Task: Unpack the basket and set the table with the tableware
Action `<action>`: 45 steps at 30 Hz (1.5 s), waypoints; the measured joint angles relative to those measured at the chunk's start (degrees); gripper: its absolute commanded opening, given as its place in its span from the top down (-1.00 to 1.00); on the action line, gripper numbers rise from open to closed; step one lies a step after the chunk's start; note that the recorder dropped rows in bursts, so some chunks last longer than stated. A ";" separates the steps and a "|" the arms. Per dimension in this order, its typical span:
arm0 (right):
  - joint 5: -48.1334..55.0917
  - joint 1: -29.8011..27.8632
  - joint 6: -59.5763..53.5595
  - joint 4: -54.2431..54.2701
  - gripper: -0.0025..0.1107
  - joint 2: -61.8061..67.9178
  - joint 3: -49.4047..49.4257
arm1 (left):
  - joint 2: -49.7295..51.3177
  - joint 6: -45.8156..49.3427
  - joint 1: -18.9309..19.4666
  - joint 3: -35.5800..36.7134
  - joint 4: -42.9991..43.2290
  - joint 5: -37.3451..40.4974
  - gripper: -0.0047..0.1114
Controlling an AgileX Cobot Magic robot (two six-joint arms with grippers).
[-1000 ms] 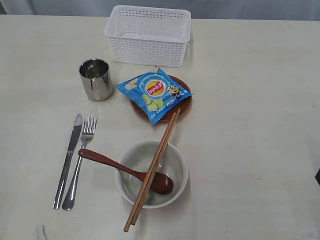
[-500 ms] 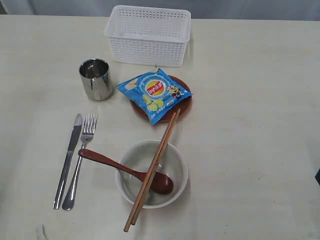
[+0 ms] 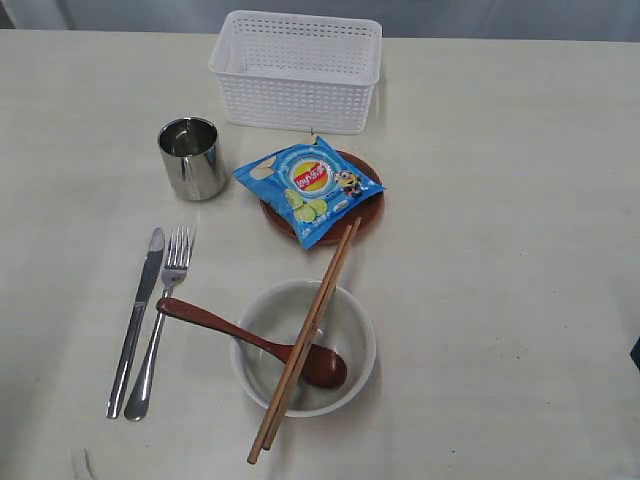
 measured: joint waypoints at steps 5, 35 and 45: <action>0.00 0.00 0.00 0.00 0.96 0.00 0.00 | 0.00 1.10 0.00 4.01 -0.11 -4.38 0.92; 0.00 0.00 0.00 0.00 0.96 0.00 0.00 | -0.09 1.10 8.34 13.86 0.49 -0.93 0.92; 0.00 0.00 0.00 0.00 0.96 0.00 0.00 | -0.09 2.13 8.34 13.86 0.73 2.04 0.92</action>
